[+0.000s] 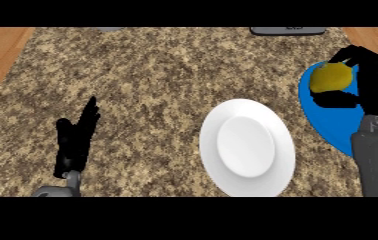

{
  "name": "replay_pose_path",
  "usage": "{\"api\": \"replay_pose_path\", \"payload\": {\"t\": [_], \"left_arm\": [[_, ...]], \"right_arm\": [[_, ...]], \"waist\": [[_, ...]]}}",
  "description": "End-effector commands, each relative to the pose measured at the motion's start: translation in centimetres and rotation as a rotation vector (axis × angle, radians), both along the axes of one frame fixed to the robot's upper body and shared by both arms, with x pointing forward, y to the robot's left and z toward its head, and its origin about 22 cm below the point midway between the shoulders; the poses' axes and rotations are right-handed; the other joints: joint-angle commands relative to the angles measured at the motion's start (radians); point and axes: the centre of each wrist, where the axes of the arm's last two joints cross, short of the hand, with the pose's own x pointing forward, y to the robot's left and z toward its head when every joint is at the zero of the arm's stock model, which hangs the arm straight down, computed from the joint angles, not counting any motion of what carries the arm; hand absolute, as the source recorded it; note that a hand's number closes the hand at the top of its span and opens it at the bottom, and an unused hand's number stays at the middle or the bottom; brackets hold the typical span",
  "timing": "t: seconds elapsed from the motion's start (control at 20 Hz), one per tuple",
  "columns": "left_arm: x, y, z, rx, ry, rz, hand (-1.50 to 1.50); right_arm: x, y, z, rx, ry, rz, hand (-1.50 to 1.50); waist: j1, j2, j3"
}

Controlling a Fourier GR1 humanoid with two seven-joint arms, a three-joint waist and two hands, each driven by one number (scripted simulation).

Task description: Pick the lemon from the plate and place it in the plate

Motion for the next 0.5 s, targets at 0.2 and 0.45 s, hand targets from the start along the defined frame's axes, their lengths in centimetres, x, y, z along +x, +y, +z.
{"api": "replay_pose_path", "payload": {"t": [0.2,0.45], "left_arm": [[-0.1,-1.2,0.7,-0.012,-0.014,-0.030,0.00],[0.7,-1.1,-0.6,-0.024,-0.011,-0.027,0.00]], "right_arm": [[-2.1,-4.6,1.3,0.060,-0.013,-0.147,1.50],[1.2,-9.3,-0.4,0.068,0.046,-0.211,1.50]], "waist": [[0.019,0.005,0.001],[0.026,0.010,0.001]]}}
